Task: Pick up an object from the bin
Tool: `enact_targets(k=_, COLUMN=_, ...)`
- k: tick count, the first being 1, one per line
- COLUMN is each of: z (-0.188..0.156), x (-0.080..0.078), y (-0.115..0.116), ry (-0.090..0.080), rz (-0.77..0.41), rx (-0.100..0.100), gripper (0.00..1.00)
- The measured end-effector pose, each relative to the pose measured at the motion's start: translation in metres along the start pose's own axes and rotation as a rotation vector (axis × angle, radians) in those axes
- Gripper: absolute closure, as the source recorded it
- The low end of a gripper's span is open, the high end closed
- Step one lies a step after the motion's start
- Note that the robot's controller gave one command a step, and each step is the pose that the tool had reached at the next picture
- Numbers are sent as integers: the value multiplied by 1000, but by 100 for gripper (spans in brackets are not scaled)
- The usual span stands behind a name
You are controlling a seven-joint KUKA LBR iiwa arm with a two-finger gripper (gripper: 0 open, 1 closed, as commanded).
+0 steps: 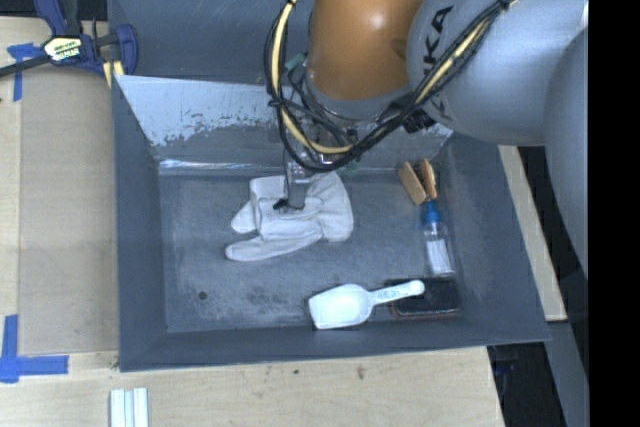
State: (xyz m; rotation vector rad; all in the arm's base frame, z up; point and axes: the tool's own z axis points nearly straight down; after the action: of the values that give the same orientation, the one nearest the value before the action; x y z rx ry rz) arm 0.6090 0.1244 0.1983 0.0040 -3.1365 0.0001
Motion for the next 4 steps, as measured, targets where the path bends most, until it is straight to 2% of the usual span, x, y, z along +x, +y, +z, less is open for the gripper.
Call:
enact_targets(k=1, z=-5, x=-2, y=-1, ry=-9, rz=2, rx=-1, gripper=0)
enact_targets(k=2, z=26, x=0, y=-9, ry=-14, rz=-81, rx=-1, gripper=0)
enact_targets(k=3, z=88, x=-5, y=-14, ry=-12, rz=-158, rx=0, gripper=0)
enact_targets(k=4, z=117, x=18, y=-41, ry=-17, rz=-99, rx=-2, gripper=100)
